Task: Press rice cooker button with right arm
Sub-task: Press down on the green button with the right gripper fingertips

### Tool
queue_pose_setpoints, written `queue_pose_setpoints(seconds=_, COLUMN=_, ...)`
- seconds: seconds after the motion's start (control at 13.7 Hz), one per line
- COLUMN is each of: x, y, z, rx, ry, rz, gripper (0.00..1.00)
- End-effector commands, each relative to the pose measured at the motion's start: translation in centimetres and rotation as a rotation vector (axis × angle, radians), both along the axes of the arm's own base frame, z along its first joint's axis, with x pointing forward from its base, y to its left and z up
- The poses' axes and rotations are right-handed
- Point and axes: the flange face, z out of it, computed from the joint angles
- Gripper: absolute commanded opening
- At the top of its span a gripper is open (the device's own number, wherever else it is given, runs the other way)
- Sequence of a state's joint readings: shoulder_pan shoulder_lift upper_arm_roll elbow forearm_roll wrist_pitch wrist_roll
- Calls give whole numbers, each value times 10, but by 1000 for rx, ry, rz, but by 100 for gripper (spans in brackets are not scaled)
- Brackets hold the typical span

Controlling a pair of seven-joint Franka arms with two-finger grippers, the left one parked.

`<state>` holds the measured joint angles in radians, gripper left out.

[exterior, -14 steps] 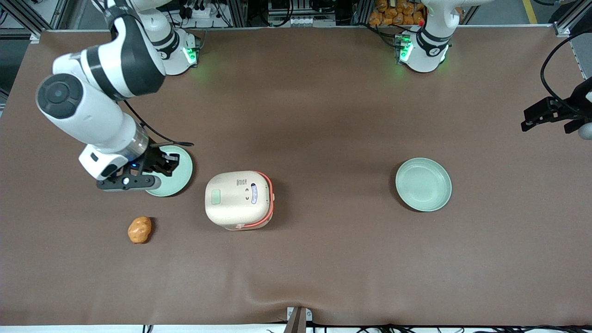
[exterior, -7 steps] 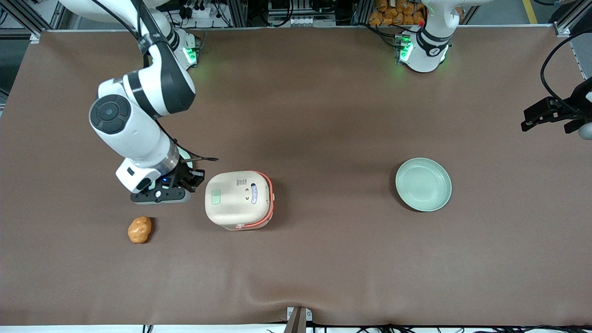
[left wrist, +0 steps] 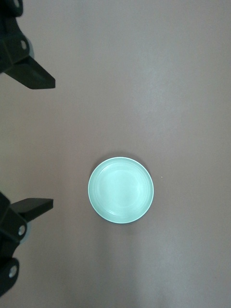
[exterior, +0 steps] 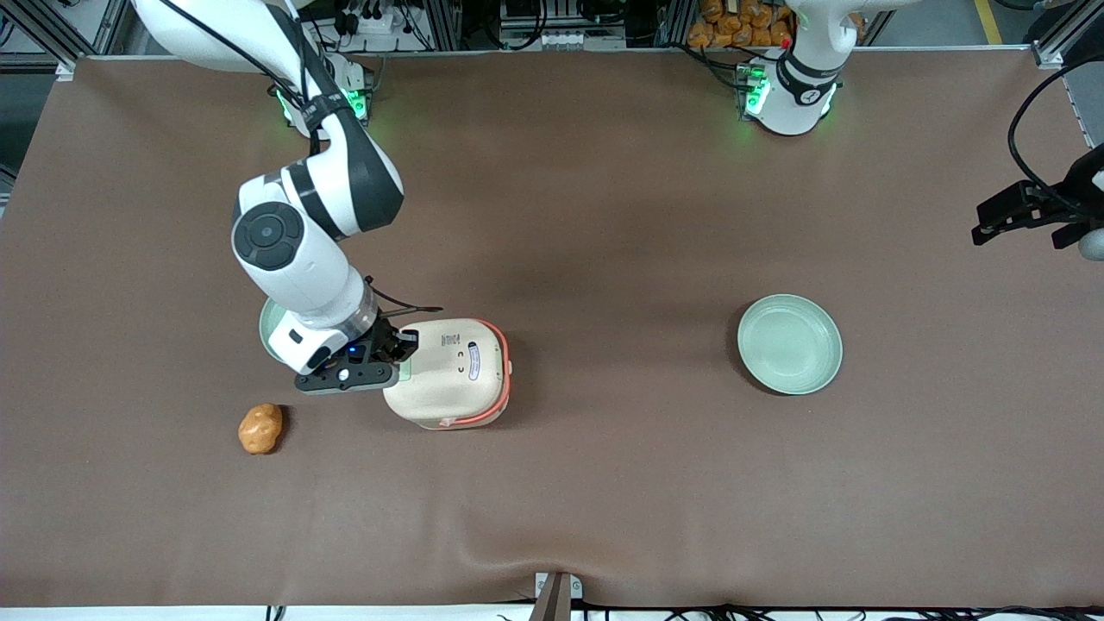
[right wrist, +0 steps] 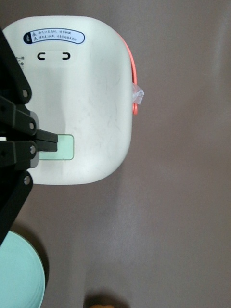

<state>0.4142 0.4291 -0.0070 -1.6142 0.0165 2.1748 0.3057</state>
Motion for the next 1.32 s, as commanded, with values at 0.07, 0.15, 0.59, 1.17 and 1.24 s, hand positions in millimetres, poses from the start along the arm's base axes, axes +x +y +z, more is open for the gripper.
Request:
queue_pose_setpoints(seconds=0.07, x=2, y=8, z=-2, rx=0, ry=0, rz=-12, gripper=0)
queue_pose_setpoints(seconds=0.15, x=-2, y=14, z=-2, rx=-5, ry=11, rz=-11, gripper=0)
queue_pose_setpoints(seconds=0.59, x=-3, y=8, z=-21, rx=-26, ry=39, rz=-47, gripper=0)
queue_pose_setpoints(seconds=1.17, x=1, y=-2, z=-38, rx=-34, ry=58, rz=-82, gripper=0)
queue_pose_setpoints(seconds=1.24, x=1, y=-1, z=-43, rx=-35, ry=63, rz=-84, gripper=0)
